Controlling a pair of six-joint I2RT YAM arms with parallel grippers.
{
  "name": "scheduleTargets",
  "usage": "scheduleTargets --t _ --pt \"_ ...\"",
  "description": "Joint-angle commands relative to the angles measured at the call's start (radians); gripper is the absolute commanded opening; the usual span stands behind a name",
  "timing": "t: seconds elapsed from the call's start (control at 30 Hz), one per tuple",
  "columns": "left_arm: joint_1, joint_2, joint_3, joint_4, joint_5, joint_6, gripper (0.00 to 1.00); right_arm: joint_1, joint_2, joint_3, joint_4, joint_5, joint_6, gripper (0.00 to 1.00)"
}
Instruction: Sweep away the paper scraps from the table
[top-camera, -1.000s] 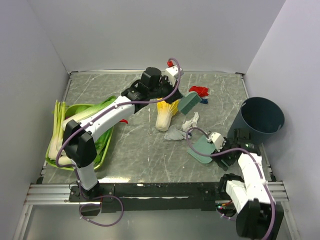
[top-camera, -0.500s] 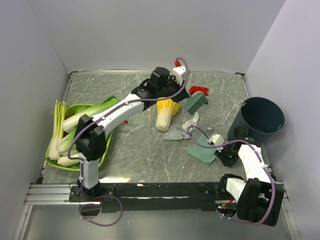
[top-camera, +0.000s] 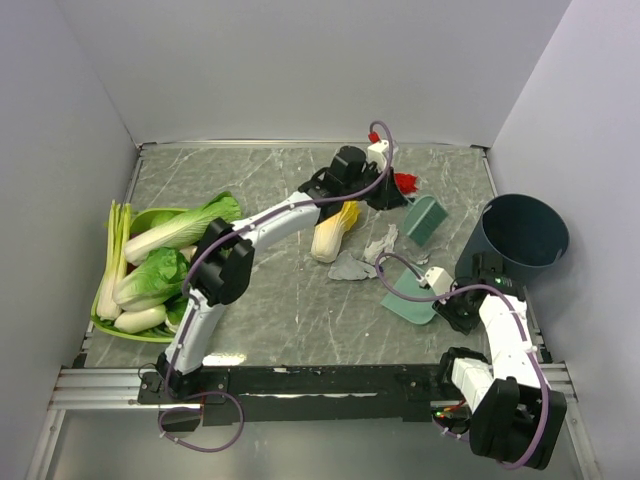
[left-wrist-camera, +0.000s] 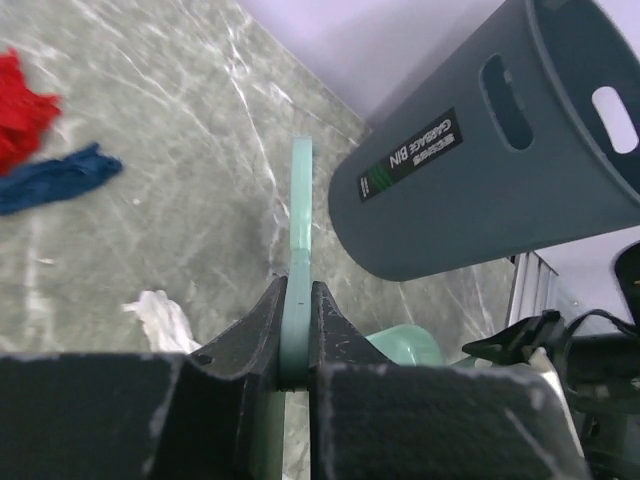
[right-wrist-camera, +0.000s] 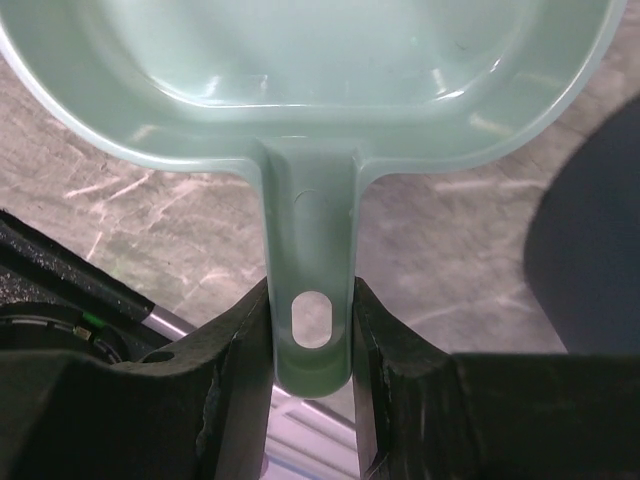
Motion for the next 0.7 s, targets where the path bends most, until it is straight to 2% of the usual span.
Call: scheduleTargets --t 0.0,0.17,0.23,0.37,0.5,0.67 --pt "-0.012 0.038 0.038 0.080 0.033 -0.087 0.01 -0.005 -0.024 0.050 -0.046 0.009 0.017 0.11" --pt "-0.013 0.004 -0.040 0.026 0.013 -0.066 0.01 -0.006 -0.002 0.062 -0.054 0.003 0.027 0.10" --pt "-0.012 -0.048 -0.080 -0.002 -0.011 -0.027 0.01 -0.005 0.004 0.073 -0.063 -0.010 0.013 0.10" --pt "-0.010 -0.149 -0.165 -0.159 -0.099 0.042 0.01 -0.005 -0.008 0.073 -0.080 -0.024 -0.007 0.08" --pt "0.005 -0.308 -0.247 -0.271 -0.149 0.138 0.01 -0.005 -0.021 0.073 -0.110 -0.024 -0.085 0.07" --pt "0.036 -0.454 -0.321 -0.221 -0.062 0.155 0.01 -0.003 -0.025 0.058 -0.110 -0.014 -0.139 0.05"
